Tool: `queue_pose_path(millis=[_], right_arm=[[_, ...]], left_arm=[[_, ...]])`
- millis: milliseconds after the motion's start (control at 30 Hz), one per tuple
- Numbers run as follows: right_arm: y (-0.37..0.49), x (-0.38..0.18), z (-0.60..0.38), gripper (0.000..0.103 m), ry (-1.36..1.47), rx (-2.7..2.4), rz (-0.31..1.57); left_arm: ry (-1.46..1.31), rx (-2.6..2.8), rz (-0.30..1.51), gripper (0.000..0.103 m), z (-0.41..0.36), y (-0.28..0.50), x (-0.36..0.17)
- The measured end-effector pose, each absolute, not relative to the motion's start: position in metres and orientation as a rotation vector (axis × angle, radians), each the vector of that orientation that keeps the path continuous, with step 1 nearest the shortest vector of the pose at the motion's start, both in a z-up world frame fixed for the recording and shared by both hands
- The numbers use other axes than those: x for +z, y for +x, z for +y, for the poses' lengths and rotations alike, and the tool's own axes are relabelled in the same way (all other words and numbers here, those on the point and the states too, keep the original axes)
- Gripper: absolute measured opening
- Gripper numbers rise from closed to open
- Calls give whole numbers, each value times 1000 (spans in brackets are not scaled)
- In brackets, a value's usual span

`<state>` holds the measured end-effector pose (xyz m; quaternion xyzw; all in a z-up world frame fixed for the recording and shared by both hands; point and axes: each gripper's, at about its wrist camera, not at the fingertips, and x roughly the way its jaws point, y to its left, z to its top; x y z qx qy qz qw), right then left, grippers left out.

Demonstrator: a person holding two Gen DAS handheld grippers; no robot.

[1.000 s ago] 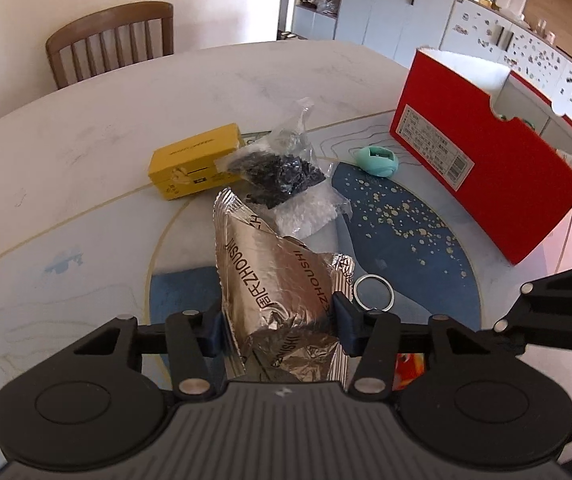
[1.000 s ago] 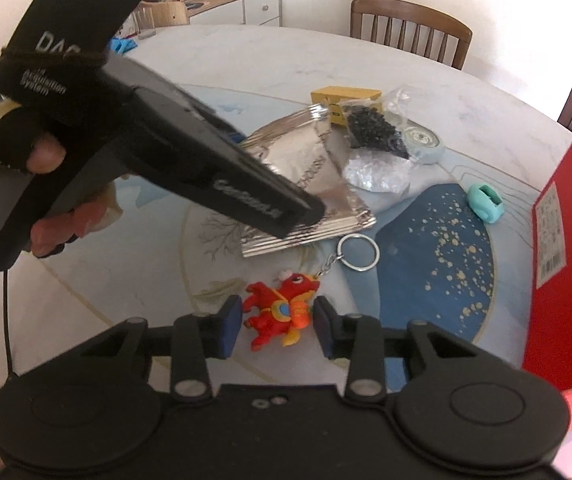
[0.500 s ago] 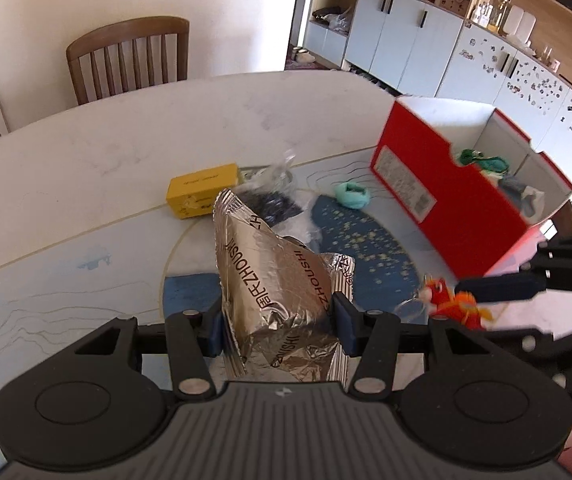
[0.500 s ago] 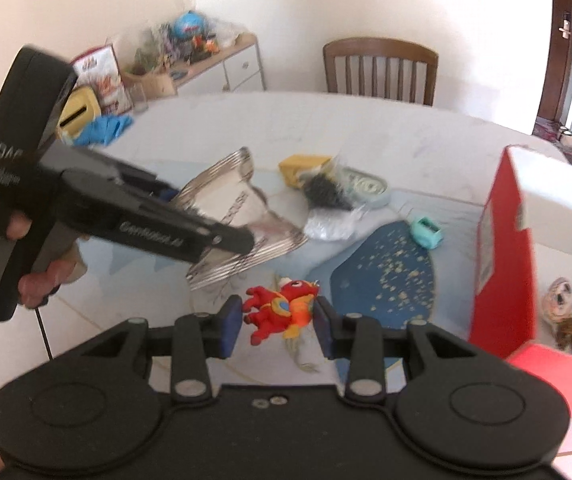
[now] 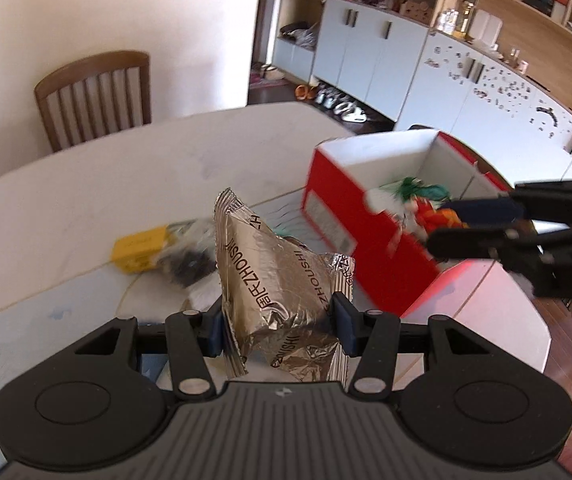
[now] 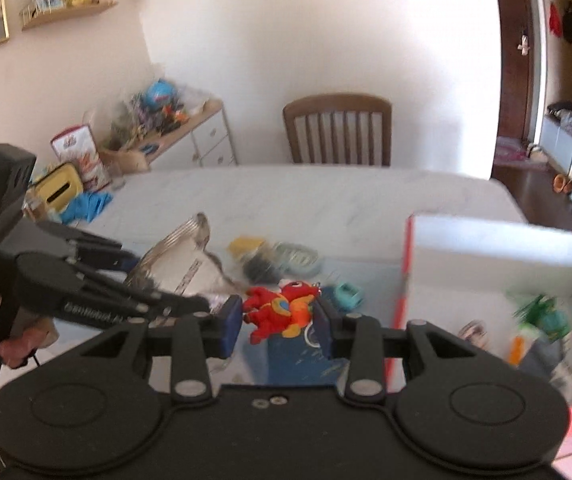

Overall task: Organize objects
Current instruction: 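Carry the foil bag and dragon keychain with both grippers into the box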

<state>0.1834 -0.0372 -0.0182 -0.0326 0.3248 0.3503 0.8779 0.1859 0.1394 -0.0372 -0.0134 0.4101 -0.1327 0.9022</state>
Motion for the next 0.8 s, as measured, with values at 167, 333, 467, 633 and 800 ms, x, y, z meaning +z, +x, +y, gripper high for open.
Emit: queue_pose_path(millis=[167, 333, 467, 633, 800], right_arm=[[198, -7, -66, 36, -72, 689, 635], [210, -4, -94, 37, -89, 661, 618], [221, -10, -117, 37, -89, 648, 631], [237, -26, -140, 36, -90, 646, 667], [250, -42, -154, 36, -109, 654, 699]], left_arm=[[-12, -294, 841, 51, 111, 201, -25], [1, -319, 815, 51, 78, 220, -13], [24, -323, 786, 51, 50, 236, -1], [36, -327, 784, 51, 17, 265, 1], [4, -326, 821, 51, -10, 297, -12]])
